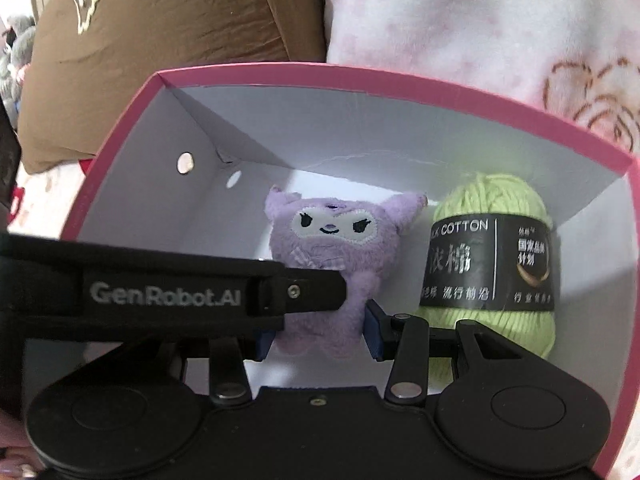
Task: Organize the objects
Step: 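Lift the plush toy with the left gripper and carry it into the pink box, then open the left gripper to release the plush toy beside the yarn ball, then withdraw the left gripper from the box toward the white blue-printed pack, then lower the left gripper onto the white blue-printed pack and close on it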
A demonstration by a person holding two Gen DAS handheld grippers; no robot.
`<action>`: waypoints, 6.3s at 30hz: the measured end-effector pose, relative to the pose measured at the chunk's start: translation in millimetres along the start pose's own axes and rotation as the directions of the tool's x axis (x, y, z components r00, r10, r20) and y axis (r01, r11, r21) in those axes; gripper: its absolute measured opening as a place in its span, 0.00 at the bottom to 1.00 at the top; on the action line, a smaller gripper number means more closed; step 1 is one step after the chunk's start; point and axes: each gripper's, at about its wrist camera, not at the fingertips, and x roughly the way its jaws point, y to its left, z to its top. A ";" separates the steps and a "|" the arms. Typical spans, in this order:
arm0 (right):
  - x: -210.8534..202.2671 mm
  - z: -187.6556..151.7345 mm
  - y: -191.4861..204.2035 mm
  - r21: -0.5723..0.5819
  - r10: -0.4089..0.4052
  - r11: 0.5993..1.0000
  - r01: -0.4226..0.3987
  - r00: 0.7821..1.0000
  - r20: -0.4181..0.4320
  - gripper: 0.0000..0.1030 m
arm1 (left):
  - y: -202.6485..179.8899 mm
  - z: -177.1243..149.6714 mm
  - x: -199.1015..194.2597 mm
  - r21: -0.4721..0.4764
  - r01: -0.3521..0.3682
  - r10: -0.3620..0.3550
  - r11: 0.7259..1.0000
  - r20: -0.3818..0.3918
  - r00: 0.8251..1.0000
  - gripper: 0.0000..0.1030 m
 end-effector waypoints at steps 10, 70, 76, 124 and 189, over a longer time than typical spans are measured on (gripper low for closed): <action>-2.3 2.4 -15.1 -0.004 -0.057 0.998 0.057 0.998 -0.005 0.48 | 0.4 -13.6 -0.6 -0.047 -0.015 0.019 0.999 0.071 0.997 0.25; -171.9 -115.3 45.3 0.002 -0.089 0.996 0.092 0.951 0.295 0.65 | -63.4 -83.0 -174.7 0.346 -0.166 0.136 0.924 0.108 0.985 0.37; -196.8 -127.5 42.5 0.059 -0.007 0.998 -0.013 0.946 0.324 0.95 | -61.9 -99.0 -195.3 0.336 -0.181 0.150 0.924 0.116 0.982 0.42; -277.4 -237.4 87.7 -0.117 -0.094 0.986 0.115 0.981 0.168 0.98 | -61.5 -229.2 -262.1 0.517 -0.196 0.243 0.833 -0.024 0.970 0.94; -141.7 -381.3 10.4 -0.020 -0.128 0.989 0.149 0.901 0.415 0.88 | -72.4 -332.7 -76.8 0.464 0.005 0.017 0.886 -0.043 0.999 0.91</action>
